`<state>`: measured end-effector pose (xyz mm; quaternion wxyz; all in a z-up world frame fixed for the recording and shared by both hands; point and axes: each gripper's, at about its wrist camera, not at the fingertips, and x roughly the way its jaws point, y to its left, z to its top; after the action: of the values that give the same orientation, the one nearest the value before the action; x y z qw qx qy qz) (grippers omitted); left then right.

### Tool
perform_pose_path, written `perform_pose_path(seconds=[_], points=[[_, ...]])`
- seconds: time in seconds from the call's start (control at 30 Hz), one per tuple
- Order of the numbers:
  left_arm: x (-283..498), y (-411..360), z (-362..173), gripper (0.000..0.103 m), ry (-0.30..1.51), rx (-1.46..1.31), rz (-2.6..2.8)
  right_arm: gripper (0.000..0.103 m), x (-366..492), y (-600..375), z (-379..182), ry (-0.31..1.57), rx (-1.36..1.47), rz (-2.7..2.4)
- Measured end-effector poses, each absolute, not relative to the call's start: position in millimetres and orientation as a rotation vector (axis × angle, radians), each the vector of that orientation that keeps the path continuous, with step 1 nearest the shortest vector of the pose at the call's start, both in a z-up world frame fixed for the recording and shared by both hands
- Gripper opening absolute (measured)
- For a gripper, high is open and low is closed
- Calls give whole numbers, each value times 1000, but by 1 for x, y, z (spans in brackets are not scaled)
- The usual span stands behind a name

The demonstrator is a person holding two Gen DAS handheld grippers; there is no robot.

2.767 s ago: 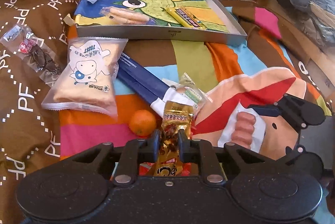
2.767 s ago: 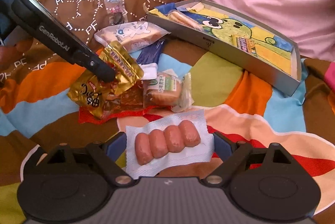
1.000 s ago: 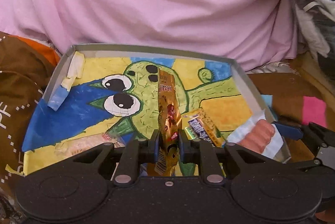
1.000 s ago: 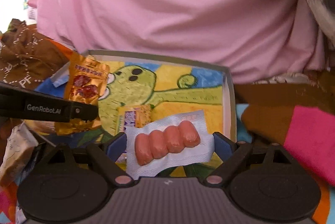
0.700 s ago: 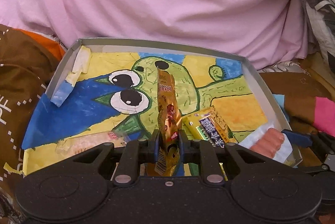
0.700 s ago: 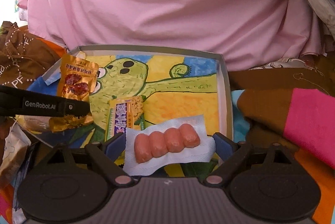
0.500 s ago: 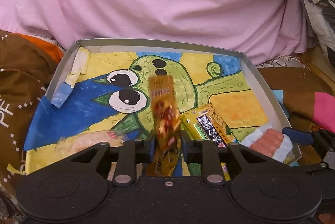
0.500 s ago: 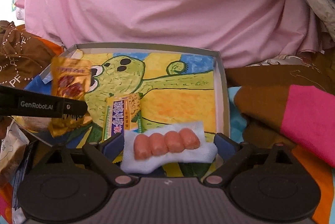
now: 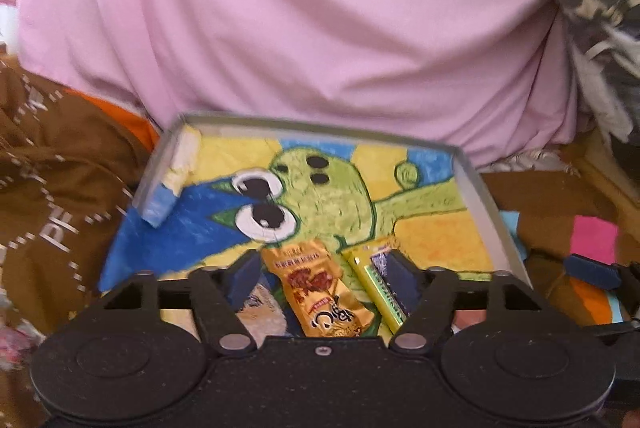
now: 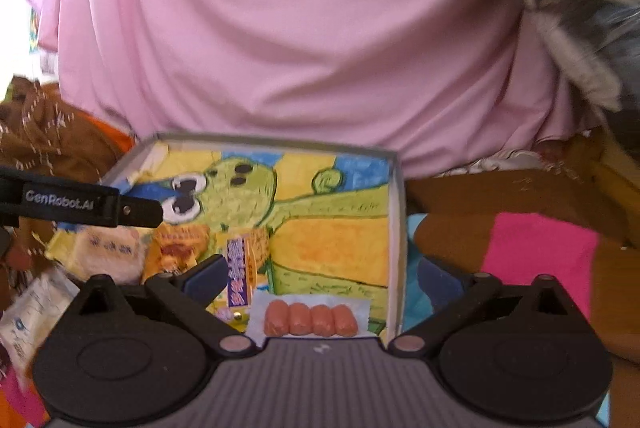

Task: Organize snacks
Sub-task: 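Lower the sausages and gold pack into the tray and open both grippers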

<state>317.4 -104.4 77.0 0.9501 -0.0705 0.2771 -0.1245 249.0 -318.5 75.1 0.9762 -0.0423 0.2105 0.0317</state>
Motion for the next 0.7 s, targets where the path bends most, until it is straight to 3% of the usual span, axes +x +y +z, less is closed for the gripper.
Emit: perform_pose_path(seconds=[0.27, 0.7], points=[[267, -81, 98, 82, 489, -182, -252, 103, 195, -308, 106, 313, -92, 115], [172, -52, 118, 84, 454, -147, -240, 103, 103, -289, 140, 242, -109, 122]])
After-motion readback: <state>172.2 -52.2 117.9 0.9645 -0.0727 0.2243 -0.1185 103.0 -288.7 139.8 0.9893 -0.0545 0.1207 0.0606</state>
